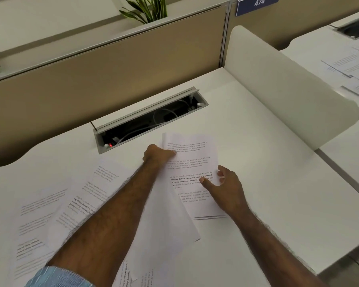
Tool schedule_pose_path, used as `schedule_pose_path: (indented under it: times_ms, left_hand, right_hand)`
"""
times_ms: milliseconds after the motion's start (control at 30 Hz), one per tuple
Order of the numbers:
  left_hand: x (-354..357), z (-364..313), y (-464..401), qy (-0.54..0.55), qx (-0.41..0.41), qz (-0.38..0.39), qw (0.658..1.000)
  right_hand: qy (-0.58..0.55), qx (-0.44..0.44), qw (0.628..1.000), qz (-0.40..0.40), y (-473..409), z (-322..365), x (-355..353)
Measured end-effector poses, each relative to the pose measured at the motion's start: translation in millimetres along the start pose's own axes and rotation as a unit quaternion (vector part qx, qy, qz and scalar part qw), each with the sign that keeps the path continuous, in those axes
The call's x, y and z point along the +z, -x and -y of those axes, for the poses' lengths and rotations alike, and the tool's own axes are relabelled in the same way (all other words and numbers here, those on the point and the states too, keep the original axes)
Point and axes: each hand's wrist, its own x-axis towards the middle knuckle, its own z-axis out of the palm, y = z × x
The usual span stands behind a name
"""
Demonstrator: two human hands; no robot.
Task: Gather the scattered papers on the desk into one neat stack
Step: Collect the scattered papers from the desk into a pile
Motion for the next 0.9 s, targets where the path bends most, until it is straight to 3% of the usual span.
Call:
schedule_pose_path:
  times_ms: [167, 367, 433, 667, 900]
  left_hand:
    - [9.1, -7.7, 15.9, -0.11, 0.028, -0.028, 0.993]
    - [17.0, -15.6, 29.5, 0.025, 0.094, -0.002, 0.995]
    - [21.9, -18.0, 34.3, 0.017, 0.1, -0.01, 0.995]
    - [27.5, -17.2, 31.4, -0.141, -0.017, -0.061, 0.988]
    - [30.9, -21.2, 34.0, -0.05, -0.027, -0.039, 0.998]
  right_hand:
    - [-0.017, 0.008, 1.0, -0.006, 1.9, -3.7, -6.0]
    - [-0.051, 0.021, 0.998, -0.008, -0.7, -4.3, -15.1]
    - [-0.054, 0.026, 0.998, -0.01, -1.2, -4.2, -18.0]
    - [-0.09, 0.054, 0.994, -0.017, -2.2, -7.4, -24.6]
    - [-0.164, 0.073, 0.984, -0.004, -4.7, -11.8, -24.2]
